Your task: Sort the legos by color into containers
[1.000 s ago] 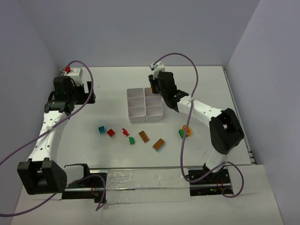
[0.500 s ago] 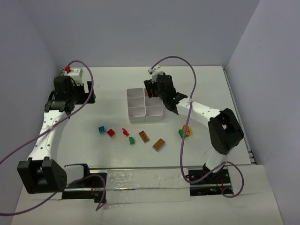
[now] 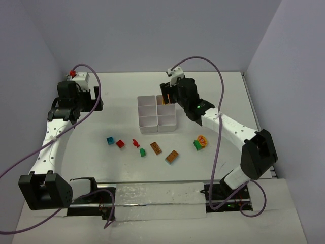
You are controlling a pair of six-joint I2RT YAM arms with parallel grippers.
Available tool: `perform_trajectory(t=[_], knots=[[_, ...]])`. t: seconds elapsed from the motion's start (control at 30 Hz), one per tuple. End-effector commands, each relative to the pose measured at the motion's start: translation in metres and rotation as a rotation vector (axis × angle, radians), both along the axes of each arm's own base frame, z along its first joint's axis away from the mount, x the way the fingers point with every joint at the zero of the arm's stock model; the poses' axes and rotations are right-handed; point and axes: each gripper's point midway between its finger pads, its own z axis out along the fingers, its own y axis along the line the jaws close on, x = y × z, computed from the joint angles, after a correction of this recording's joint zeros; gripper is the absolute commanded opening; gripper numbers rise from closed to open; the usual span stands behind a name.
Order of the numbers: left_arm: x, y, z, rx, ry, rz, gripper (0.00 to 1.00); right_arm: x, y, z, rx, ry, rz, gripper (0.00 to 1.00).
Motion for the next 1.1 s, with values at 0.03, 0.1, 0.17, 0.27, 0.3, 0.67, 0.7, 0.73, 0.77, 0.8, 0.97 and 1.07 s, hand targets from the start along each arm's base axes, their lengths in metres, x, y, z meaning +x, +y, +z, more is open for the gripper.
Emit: perform_trajectory(t=[0.03,0.1,0.17,0.27,0.3,0.67,0.7,0.73,0.77,0.8,0.97,1.07], knots=[[0.011,-0.001,0.030,-0.007,-0.094,-0.008,0.99,-0.003,0.005,0.010,0.044,0.077,0.007,0.72],[0.010,0.000,0.031,-0.002,-0.096,-0.003,0.99,-0.004,0.011,0.004,0.067,0.140,0.014,0.72],[0.009,0.001,0.030,0.005,-0.095,0.002,0.99,-0.002,0.017,-0.005,0.067,0.223,0.003,0.71],[0.007,0.003,0.028,0.010,-0.091,0.009,0.99,-0.003,0.020,-0.024,0.061,0.346,-0.035,0.71],[0.006,0.002,0.027,0.009,-0.088,0.008,0.99,-0.002,0.019,-0.030,0.054,0.378,-0.049,0.71],[0.005,0.004,0.023,0.011,-0.078,0.017,0.99,0.023,0.018,-0.066,0.020,0.563,-0.148,0.69],[0.004,0.004,0.022,0.013,-0.078,0.016,0.99,0.023,0.018,-0.066,0.019,0.563,-0.150,0.69],[0.004,0.005,0.021,0.014,-0.077,0.017,0.99,0.024,0.017,-0.067,0.014,0.566,-0.156,0.68],[0.004,0.004,0.020,0.014,-0.075,0.017,0.99,0.023,0.016,-0.069,0.008,0.573,-0.162,0.68],[0.004,0.004,0.020,0.012,-0.074,0.015,0.99,0.024,0.016,-0.069,0.007,0.574,-0.164,0.68],[0.003,0.004,0.016,0.010,-0.070,0.015,0.99,0.019,0.016,-0.067,0.010,0.583,-0.153,0.68],[0.004,0.003,0.014,0.011,-0.067,0.013,0.99,0.020,0.017,-0.059,0.019,0.549,-0.130,0.66]])
